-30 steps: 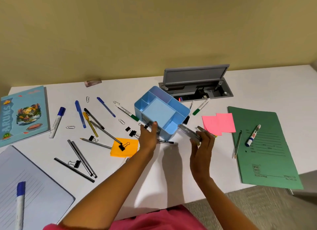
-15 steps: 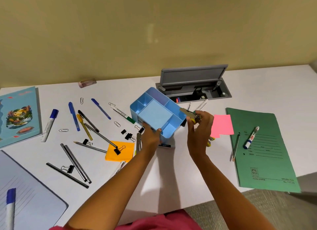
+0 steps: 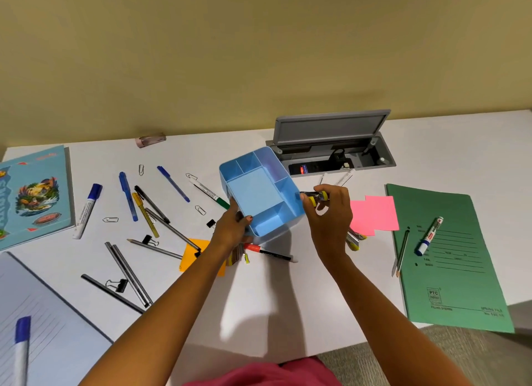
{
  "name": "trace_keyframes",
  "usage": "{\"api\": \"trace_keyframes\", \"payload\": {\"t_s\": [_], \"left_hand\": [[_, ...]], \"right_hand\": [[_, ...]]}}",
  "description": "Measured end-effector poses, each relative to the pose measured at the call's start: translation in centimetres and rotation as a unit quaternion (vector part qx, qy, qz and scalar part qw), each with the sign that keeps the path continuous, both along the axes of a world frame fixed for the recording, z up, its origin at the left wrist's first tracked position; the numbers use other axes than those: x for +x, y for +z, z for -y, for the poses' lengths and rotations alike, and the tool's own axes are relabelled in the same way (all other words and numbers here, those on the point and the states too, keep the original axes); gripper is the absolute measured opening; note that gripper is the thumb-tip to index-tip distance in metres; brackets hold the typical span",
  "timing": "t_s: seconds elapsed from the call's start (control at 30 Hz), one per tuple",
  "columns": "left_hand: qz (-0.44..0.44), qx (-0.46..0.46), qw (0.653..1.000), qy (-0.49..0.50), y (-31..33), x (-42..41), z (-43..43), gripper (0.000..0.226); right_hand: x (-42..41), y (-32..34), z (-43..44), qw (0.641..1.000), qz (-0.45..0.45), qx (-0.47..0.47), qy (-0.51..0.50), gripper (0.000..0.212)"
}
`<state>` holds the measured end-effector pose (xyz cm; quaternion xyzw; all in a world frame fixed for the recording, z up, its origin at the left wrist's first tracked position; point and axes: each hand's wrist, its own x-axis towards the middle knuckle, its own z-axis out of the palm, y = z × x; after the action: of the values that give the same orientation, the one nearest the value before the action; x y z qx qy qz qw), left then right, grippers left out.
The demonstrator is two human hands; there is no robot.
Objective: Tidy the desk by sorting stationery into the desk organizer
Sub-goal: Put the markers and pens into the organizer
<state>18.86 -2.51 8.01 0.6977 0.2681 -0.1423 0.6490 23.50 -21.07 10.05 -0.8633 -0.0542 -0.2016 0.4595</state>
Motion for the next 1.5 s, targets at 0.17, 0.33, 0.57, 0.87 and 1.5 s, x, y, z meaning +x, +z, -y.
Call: {"api": "trace_keyframes", "payload": {"t_s": [0.17,0.33,0.57,0.87,1.5], "left_hand": [[0.0,0.005,1.0,-0.006,-0.1,-0.1,-0.2,0.06],[0.003,0.018,1.0,-0.02,-0.1,-0.1,-0.1,0.061],[0.014,0.04,0.999,-0.029,-0.4,-0.4,-0.1,0.064],[0.004,0.063,0.997,-0.032,-1.0,-0.2,0.0,0.07],[0.011,0.072,0.997,-0.024,-1.0,-0.2,0.1,0.067]], "right_hand": [[-0.2,-0.8,-0.5,0.999,-0.008,-0.02,0.024,0.031],[-0.3,-2.5,-0.7,0.997,-0.06,-0.034,0.04,0.034],[-0.1,-4.0,-1.1,0.99,-0.089,-0.108,0.031,0.035],[0.6,-4.7,-1.1,0.973,-0.063,-0.217,0.038,0.024],[1.0,-5.3,-1.2,0.951,-0.088,-0.29,0.063,0.031]]}}
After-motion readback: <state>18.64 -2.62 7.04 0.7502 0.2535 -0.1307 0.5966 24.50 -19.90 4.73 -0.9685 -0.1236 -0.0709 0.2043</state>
